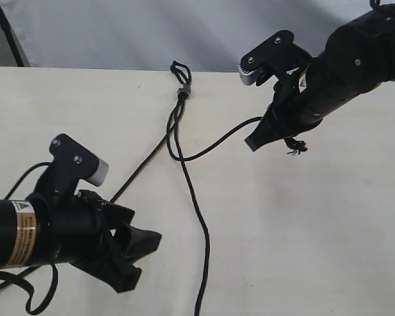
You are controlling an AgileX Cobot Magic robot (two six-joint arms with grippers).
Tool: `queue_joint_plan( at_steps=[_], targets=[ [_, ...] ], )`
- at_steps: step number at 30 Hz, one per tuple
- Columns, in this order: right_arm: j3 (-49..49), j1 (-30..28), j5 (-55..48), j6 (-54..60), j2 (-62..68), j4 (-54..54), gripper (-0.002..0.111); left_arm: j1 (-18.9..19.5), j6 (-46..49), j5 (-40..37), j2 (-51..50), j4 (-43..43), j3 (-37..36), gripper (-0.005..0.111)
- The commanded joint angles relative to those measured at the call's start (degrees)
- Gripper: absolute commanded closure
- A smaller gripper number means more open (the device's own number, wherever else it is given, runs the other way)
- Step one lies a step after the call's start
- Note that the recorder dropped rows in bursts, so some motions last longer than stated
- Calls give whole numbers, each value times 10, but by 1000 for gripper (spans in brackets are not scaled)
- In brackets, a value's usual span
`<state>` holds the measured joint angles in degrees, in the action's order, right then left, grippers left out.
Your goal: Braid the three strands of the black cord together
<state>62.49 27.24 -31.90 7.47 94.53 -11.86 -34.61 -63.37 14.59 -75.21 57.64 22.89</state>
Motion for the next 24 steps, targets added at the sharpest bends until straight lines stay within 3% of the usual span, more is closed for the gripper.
queue_joint_plan(
  at_steps=[1, 5, 9, 21, 24],
  targets=[
    [2, 18, -7, 7, 1, 48, 109, -30, 7, 36, -41, 9, 3, 51],
    [2, 73, -36, 100, 1, 123, 109, -37, 7, 31, -78, 10, 18, 51],
    [12, 124, -30, 105, -6, 119, 109, -39, 7, 36, -104, 8, 32, 51],
    [41, 128, -31, 105, -7, 110, 109, -113, 17, 34, -207, 7, 100, 52],
    [41, 128, -31, 102, -7, 85, 109, -114, 17, 39, -229, 7, 110, 57]
  ],
)
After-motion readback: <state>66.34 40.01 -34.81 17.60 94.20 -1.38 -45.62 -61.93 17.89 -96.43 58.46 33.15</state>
